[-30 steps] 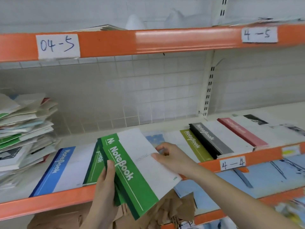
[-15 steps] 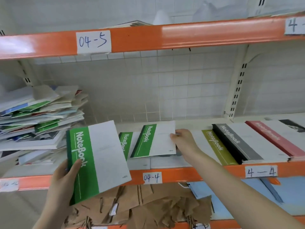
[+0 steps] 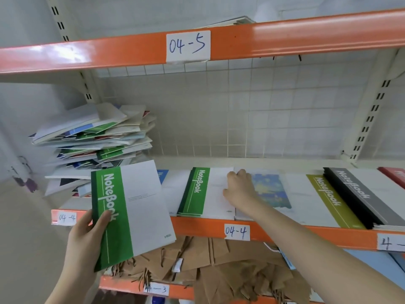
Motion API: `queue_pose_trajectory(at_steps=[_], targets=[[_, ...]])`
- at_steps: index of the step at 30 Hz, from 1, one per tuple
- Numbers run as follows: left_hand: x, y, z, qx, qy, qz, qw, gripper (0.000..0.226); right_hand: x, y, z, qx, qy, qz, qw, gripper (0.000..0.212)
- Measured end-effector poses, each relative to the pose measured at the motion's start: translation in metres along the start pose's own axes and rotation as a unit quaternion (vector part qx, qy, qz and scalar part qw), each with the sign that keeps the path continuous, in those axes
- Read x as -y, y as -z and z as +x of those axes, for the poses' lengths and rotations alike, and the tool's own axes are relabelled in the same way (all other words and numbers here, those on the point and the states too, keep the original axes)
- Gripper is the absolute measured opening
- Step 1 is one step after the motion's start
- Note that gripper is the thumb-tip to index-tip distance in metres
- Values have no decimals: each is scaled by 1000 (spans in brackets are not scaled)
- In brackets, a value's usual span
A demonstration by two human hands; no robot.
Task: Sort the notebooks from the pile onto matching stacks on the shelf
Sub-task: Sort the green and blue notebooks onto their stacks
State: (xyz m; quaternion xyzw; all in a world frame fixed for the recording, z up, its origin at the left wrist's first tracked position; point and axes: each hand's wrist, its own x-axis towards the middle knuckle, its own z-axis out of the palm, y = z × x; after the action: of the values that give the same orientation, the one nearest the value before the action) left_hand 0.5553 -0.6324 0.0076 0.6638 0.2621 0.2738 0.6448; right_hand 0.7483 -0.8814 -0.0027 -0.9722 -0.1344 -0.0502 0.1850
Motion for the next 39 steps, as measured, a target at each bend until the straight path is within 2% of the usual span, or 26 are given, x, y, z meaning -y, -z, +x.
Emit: queue_pose_trajectory(at_steps=[3, 5, 7, 11, 17, 22, 25, 27, 29, 31, 33, 35, 36, 39], targets=[[2, -3, 0, 6, 5, -8, 1000, 15, 7, -8, -4, -12, 94, -47, 994, 31], [2, -6, 1, 14, 9, -9, 1000, 16, 14, -16, -10, 14, 153, -52, 987, 36], [2, -10, 1, 23, 5, -8, 1000, 11, 18, -23, -18, 32, 171, -42, 984, 37], [-1, -23, 0, 46, -5, 4, 999, 9, 21, -27, -26, 14, 174, -46, 983, 36], [-11, -57, 3, 94, -30, 17, 995, 8, 16, -19, -27, 17, 150, -16, 988, 34], [-15, -102, 23, 145, -5, 48, 988, 6, -6, 0, -25, -87, 29, 107, 990, 31], [-7, -133, 42, 188, -6, 120, 975, 15, -30, 14, -25, -94, -24, 118, 988, 28], [3, -150, 56, 211, -27, 217, 953, 23, -45, 17, -27, -78, -38, 102, 991, 27], [12, -159, 65, 216, -70, 343, 911, 32, -57, 18, -30, -71, -46, 100, 991, 28], [16, -164, 67, 219, -138, 491, 832, 40, -66, 18, -32, -70, -32, 91, 993, 28], [14, -170, 65, 236, -172, 587, 755, 43, -71, 17, -35, -68, -3, 80, 995, 28], [12, -176, 70, 278, -164, 628, 708, 46, -71, 16, -36, -67, 23, 63, 996, 27], [10, -180, 76, 296, -153, 633, 699, 47, -71, 16, -37, -71, 30, 50, 996, 27], [-1, -195, 95, 312, -163, 604, 715, 46, -75, 14, -36, -122, 19, 26, 992, 28]])
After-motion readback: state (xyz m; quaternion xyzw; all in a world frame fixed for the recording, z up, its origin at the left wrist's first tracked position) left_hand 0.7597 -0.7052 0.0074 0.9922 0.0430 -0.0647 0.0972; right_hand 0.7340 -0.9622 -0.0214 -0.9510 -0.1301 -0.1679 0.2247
